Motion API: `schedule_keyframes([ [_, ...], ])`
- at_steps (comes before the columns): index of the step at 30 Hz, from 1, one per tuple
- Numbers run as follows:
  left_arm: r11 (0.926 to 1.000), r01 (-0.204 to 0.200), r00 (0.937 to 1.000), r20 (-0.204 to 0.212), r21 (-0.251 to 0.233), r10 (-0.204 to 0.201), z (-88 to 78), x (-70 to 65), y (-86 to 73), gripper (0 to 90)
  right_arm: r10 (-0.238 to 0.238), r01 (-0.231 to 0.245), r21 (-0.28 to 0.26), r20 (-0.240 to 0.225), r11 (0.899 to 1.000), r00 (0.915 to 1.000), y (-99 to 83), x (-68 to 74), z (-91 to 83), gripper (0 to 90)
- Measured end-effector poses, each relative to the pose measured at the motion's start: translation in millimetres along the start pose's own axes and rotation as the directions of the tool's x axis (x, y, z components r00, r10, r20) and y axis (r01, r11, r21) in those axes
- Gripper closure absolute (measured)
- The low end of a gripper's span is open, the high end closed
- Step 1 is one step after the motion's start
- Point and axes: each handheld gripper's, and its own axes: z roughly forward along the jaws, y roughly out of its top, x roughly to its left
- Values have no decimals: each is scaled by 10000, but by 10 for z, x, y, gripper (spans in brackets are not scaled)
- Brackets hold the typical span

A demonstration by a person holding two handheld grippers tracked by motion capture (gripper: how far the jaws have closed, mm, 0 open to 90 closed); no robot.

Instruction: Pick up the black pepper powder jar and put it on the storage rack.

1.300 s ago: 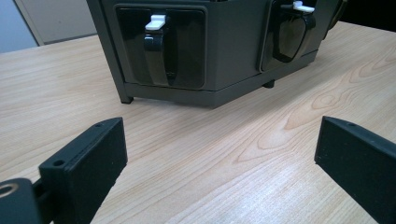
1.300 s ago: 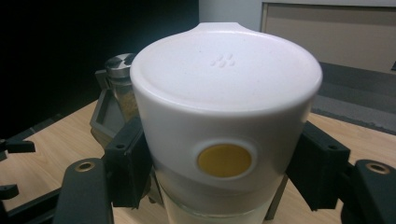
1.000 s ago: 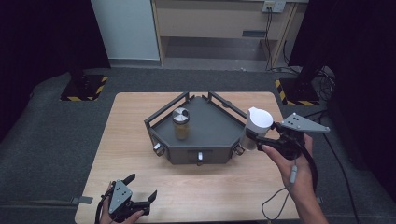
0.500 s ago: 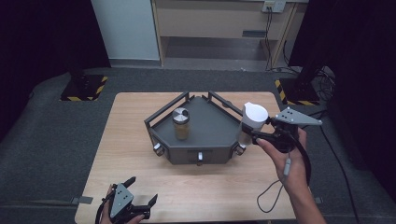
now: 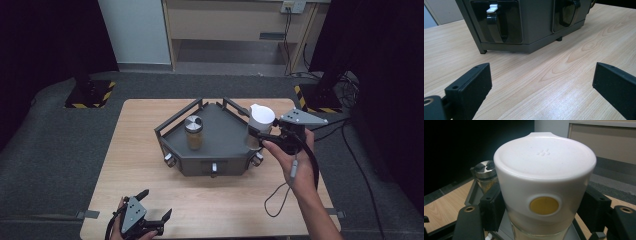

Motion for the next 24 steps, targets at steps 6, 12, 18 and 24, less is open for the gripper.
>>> schedule_keyframes([
  [6, 10000, 64, 10000, -4, -9, -64, -3, 15, -7, 13, -41, 41, -46, -48, 10000, 10000, -11, 12, 156, 311],
  [12, 9999, 153, 9999, -55, -48, -153, -17, 14, -11, 13, -78, 78, 39, -78, 10000, 9999, -17, 21, 297, 311],
  [18, 9998, 186, 9998, -67, -77, -186, -29, 35, -15, 13, -126, 128, 118, -141, 9998, 9998, -22, 45, 427, 311],
  [24, 9997, 223, 9997, -100, -84, -224, -27, 55, -23, 13, -126, 127, 184, -60, 9997, 9999, -23, 52, 504, 311],
])
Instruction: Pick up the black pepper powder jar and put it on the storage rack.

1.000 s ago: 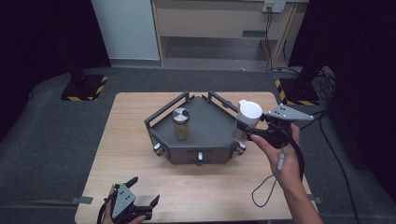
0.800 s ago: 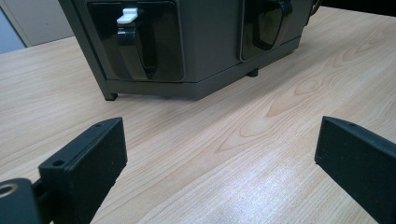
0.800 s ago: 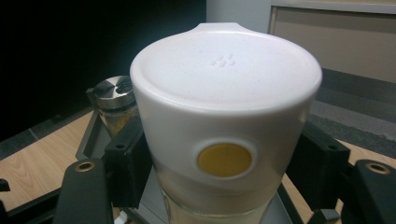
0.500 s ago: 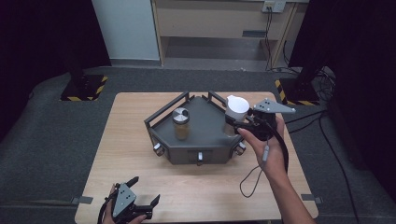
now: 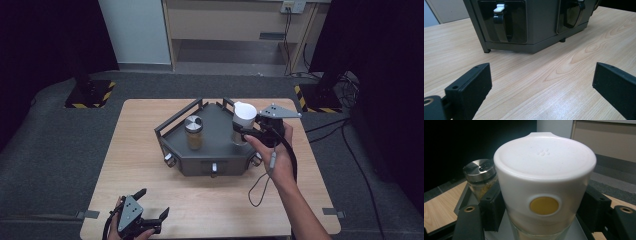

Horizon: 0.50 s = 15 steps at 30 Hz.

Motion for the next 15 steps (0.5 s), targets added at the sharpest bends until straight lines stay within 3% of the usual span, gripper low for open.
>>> schedule_keyframes([
  [15, 10000, 42, 10000, 42, -9, -42, 8, 8, -5, 13, -102, 96, 365, 153, 9993, 9998, -41, -49, 166, 311],
])
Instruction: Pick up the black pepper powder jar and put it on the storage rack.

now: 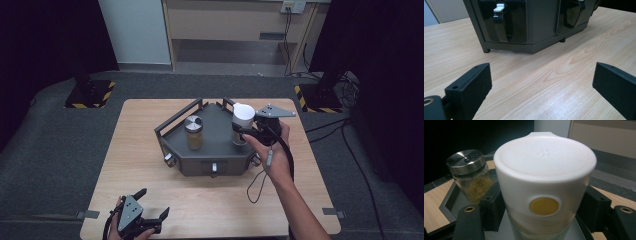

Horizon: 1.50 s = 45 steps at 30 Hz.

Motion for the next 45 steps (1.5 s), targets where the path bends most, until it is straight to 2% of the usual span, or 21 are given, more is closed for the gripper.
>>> schedule_keyframes([
  [18, 10000, 40, 10000, -50, -27, -40, -21, 1, -7, 14, -4, 5, 108, -48, 9999, 10000, -16, 22, 166, 311],
  [40, 10000, 54, 10000, -74, -49, -54, -32, 3, -9, 15, 119, -121, 251, 62, 9996, 9999, -91, -13, 223, 310],
  [45, 10000, 62, 9999, -84, -54, -63, -33, 3, -9, 15, -34, 32, 295, 57, 9996, 10000, -92, 2, 212, 310],
])
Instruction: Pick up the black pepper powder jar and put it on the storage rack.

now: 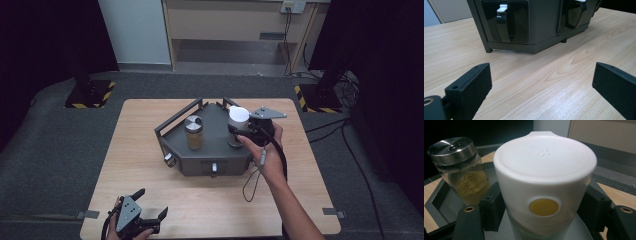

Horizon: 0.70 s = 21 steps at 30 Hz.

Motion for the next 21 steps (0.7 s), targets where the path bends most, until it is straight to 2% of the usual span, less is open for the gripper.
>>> schedule_keyframes([
  [9, 10000, -22, 10000, -15, -8, 22, -10, -14, 4, 15, -163, 163, -77, 33, 9998, 9999, -32, 22, -12, 308],
  [21, 10000, 10, 10000, -29, -42, -10, -23, -9, 2, 15, -151, 150, -30, -39, 9999, 9999, -23, 6, -11, 303],
])
